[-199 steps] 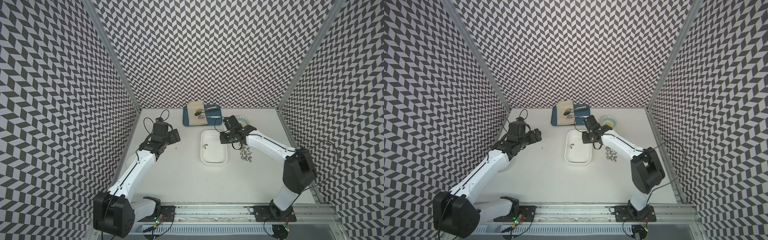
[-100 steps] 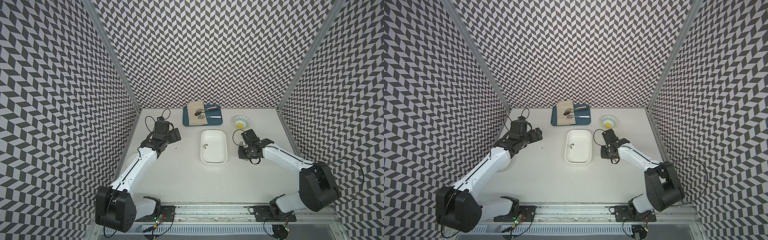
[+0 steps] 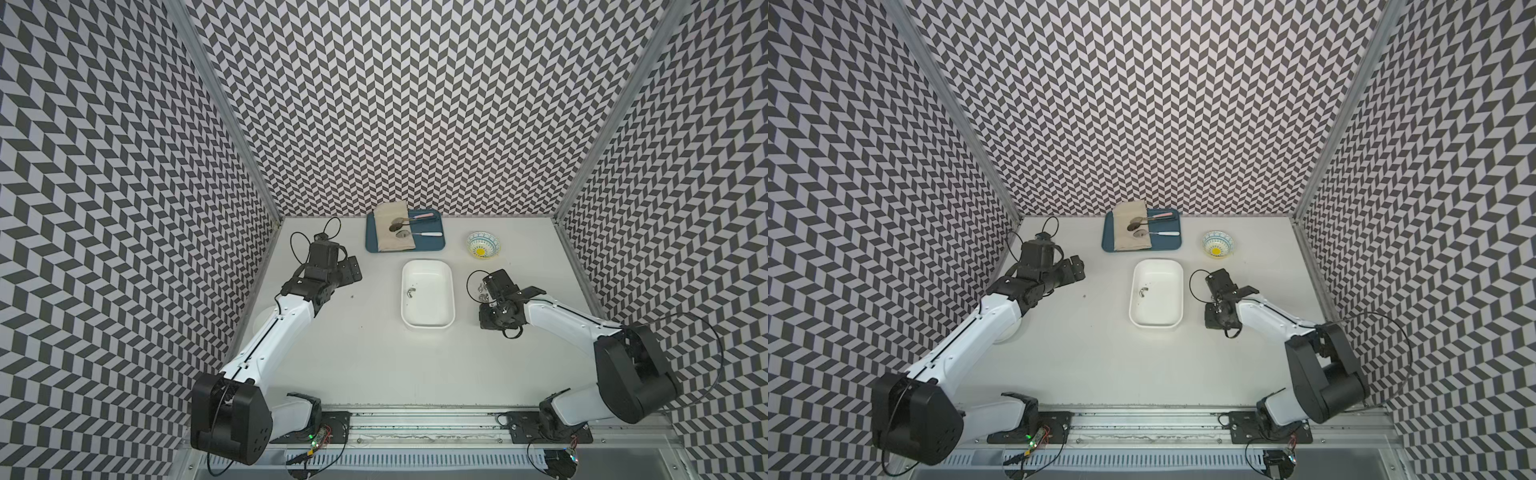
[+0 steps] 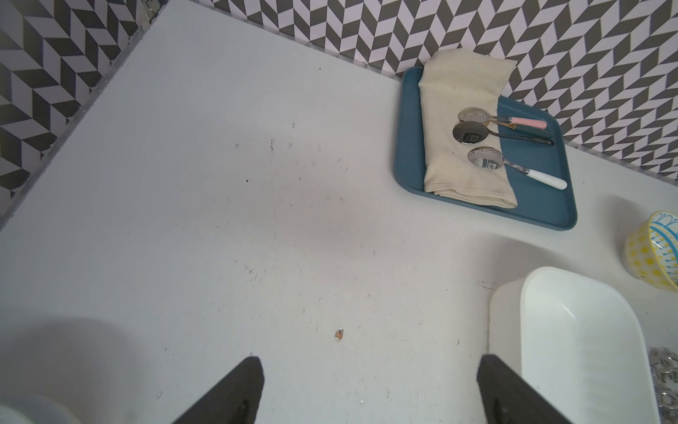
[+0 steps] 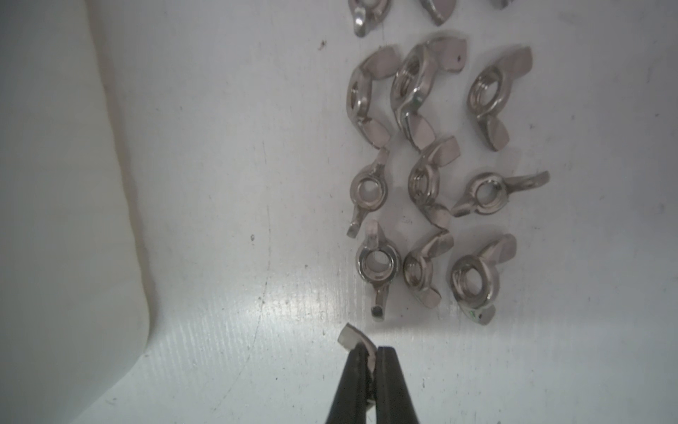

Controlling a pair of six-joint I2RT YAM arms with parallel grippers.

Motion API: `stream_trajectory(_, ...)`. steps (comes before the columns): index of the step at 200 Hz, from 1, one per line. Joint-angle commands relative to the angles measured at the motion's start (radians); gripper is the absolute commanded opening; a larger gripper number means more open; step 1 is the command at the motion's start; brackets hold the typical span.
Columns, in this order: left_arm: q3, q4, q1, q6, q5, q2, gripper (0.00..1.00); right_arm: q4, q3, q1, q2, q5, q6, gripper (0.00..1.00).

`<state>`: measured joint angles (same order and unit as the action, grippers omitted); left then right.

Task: Take out the wing nut from the storage box
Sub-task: Place the wing nut at the center of the board.

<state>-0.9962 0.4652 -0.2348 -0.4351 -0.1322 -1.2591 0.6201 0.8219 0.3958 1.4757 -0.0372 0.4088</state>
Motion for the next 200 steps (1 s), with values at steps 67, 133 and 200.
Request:
stream_trajectory(67, -0.018, -0.010, 0.003, 0.015, 0.003, 0.012, 0.95, -0.049, -0.013, -0.015, 0.044, -0.029, -0.002, 0.11)
stream_trajectory(133, -0.016, -0.009, 0.003, 0.015, 0.002, 0.013, 0.95, -0.047, -0.009, -0.020, 0.039, -0.019, -0.002, 0.17)
stream_trajectory(200, -0.016, -0.008, 0.003, 0.015, 0.006, 0.014, 0.95, 0.054, 0.217, -0.007, -0.030, 0.075, -0.010, 0.21)
